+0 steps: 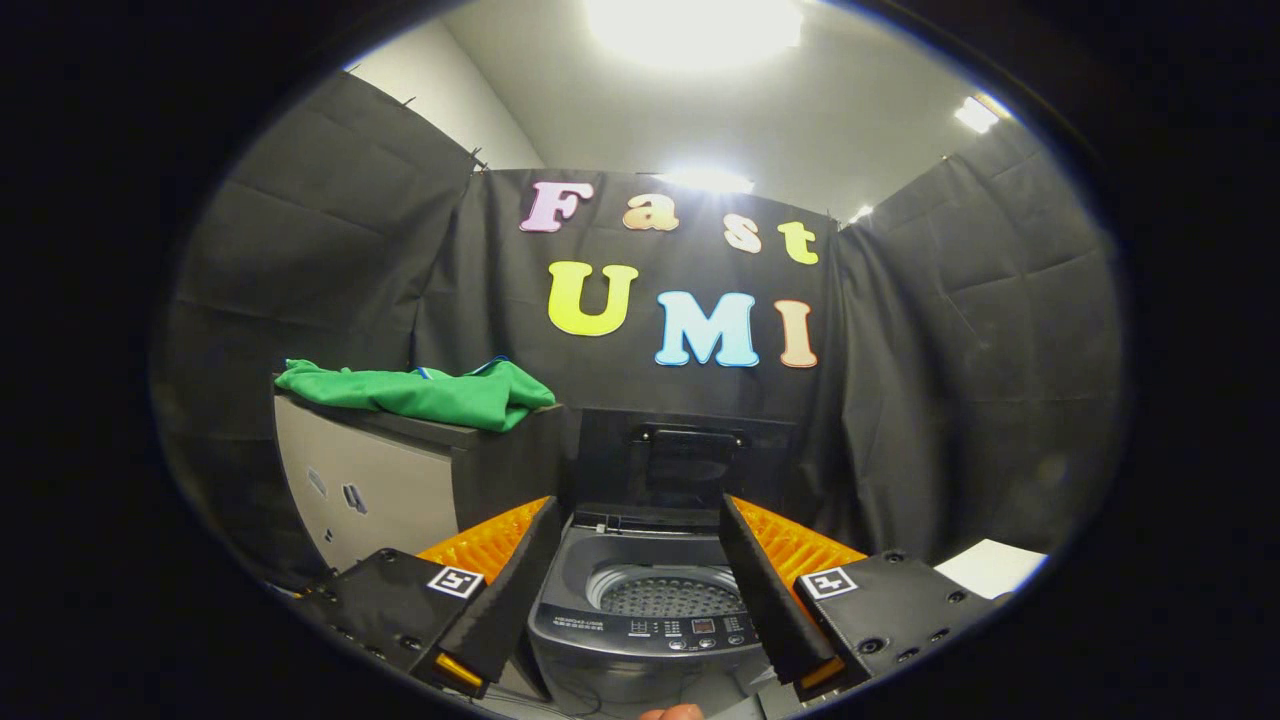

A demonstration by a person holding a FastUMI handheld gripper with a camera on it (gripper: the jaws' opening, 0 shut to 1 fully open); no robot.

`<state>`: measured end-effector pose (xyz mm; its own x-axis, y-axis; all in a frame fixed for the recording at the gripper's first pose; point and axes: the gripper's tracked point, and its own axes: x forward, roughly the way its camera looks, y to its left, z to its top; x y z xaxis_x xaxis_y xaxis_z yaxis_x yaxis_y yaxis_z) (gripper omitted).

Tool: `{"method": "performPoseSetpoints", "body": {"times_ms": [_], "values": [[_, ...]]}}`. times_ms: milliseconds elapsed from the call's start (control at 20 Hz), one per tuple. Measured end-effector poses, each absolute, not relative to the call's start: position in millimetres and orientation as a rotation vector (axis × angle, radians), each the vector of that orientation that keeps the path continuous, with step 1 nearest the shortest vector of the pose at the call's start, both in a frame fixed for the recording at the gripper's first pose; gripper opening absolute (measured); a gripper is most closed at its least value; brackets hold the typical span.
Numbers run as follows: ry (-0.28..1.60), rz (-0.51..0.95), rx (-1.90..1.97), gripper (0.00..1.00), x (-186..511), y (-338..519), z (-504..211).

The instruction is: Put the clothes into the washing machine and then close the washing machine lid.

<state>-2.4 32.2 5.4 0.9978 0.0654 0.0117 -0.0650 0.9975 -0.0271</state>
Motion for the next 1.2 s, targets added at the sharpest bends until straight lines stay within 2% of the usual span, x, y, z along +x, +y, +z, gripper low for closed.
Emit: {"method": "performPoseSetpoints", "body": {"times_ms": [900,1200], "values": [[-0.019,0.076,-0.005,0.99,-12,38,16],[-0.045,0.133,0.009,0.99,17,67,62]]}}
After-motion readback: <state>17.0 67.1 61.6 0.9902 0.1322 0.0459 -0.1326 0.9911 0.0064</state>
